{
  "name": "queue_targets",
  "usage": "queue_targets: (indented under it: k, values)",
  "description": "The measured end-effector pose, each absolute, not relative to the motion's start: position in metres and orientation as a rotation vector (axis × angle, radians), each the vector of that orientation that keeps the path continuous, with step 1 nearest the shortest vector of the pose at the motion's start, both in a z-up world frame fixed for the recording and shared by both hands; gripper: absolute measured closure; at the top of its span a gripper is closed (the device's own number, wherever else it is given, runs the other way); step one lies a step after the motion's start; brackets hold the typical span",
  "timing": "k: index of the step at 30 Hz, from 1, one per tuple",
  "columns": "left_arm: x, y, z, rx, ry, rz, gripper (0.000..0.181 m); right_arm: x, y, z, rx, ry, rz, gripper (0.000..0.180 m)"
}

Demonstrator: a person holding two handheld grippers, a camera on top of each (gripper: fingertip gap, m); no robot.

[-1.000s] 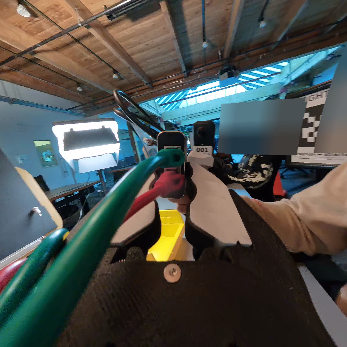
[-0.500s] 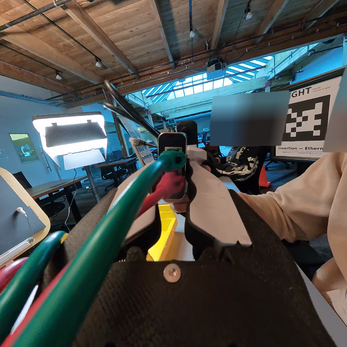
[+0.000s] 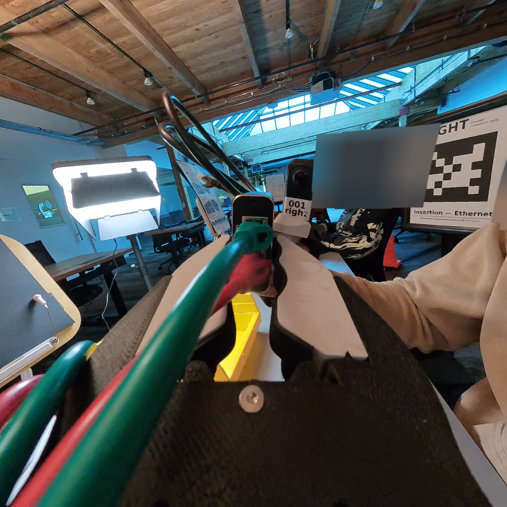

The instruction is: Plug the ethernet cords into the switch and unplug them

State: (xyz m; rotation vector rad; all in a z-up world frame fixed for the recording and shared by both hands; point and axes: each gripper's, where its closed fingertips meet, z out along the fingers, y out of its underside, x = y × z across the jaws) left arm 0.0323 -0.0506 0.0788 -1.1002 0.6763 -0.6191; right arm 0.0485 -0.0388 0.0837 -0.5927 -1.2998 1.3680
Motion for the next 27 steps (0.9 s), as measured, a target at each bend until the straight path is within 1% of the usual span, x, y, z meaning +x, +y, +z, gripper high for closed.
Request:
queue_targets:
  k: [7,11,14,15,17,19,21,23,27]
  values:
    - [0.025,-0.045,0.078,-1.117,0.644,-0.511,0.155,0.039,-0.028,0.082,-0.668,-1.204,1.249,0.163]
    - [0.022,-0.042,0.078,-1.122,0.618,-0.501,0.154,0.037,-0.024,0.082,-0.689,-1.137,1.257,0.163]
    - [0.019,-0.038,0.078,-1.141,0.580,-0.561,0.155,0.036,-0.020,0.081,-0.706,-1.115,1.345,0.164]
    - [0.014,-0.038,0.081,-1.125,0.549,-0.599,0.155,0.039,-0.009,0.085,-0.734,-1.044,1.365,0.167]
    - [-0.014,-0.052,0.104,-1.000,0.441,-0.733,0.154,0.064,0.030,0.095,-0.773,-0.924,1.433,0.168]
    - [-0.028,-0.060,0.113,-1.008,0.462,-0.683,0.155,0.075,0.024,0.099,-0.715,-1.013,1.445,0.167]
    - [-0.022,-0.058,0.110,-1.065,0.514,-0.589,0.156,0.067,0.009,0.095,-0.737,-1.146,1.424,0.167]
    - [-0.019,-0.054,0.106,-1.111,0.518,-0.585,0.155,0.066,0.019,0.098,-0.808,-1.169,1.433,0.167]
    - [-0.030,-0.053,0.107,-1.136,0.481,-0.640,0.155,0.078,0.058,0.060,-1.126,-1.339,1.357,0.167]
